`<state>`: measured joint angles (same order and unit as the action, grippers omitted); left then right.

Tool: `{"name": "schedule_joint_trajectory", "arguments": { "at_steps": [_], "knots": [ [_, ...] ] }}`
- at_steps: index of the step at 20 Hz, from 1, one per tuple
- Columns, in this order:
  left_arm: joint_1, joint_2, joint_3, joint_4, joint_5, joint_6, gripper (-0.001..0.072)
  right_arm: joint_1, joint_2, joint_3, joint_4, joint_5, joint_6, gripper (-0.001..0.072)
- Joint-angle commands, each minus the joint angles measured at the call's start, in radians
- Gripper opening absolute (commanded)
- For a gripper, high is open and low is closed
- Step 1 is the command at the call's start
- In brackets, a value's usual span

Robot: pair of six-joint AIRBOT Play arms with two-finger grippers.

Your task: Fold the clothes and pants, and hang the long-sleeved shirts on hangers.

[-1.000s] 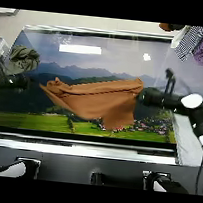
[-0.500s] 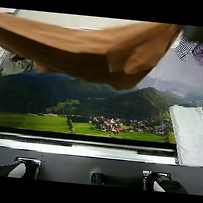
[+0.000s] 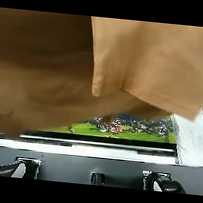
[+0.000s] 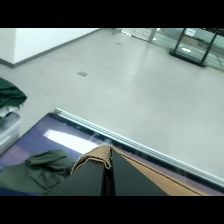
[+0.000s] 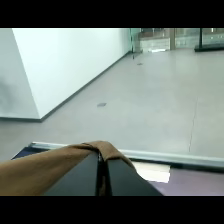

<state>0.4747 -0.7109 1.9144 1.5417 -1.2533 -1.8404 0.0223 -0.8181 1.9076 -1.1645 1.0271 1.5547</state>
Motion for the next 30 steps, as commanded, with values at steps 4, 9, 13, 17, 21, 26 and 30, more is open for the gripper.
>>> {"name": "schedule_joint_trajectory", "arguments": {
  "at_steps": [4,9,13,17,21,26,30],
  "knots": [
    [-0.004,-0.179,-0.184,-0.138,-0.010,0.183,0.0014,0.001,-0.268,-0.005,-0.026,0.177,0.204,0.0024],
    [-0.090,-0.528,-0.351,-0.166,0.126,0.227,0.0014,0.001,-0.655,-0.007,-0.012,0.216,0.238,0.0024],
    [-0.159,-0.813,-0.352,-0.166,0.341,0.229,0.0014,0.001,-0.916,-0.007,-0.064,0.083,0.242,0.0024],
    [-0.198,-0.983,-0.352,-0.166,0.495,0.229,0.0015,0.001,-1.054,-0.007,-0.140,-0.047,0.247,0.0024],
    [-0.196,-1.042,-0.352,-0.164,0.457,0.229,0.0015,0.000,-1.075,-0.006,-0.237,-0.009,0.250,0.0024],
    [-0.196,-1.052,-0.353,-0.162,0.327,0.229,0.0016,0.001,-1.078,-0.007,-0.305,0.148,0.249,0.0024],
    [-0.196,-1.077,-0.353,-0.162,0.172,0.229,0.0015,0.001,-1.094,-0.007,-0.305,0.233,0.251,0.0025]
  ]
}}
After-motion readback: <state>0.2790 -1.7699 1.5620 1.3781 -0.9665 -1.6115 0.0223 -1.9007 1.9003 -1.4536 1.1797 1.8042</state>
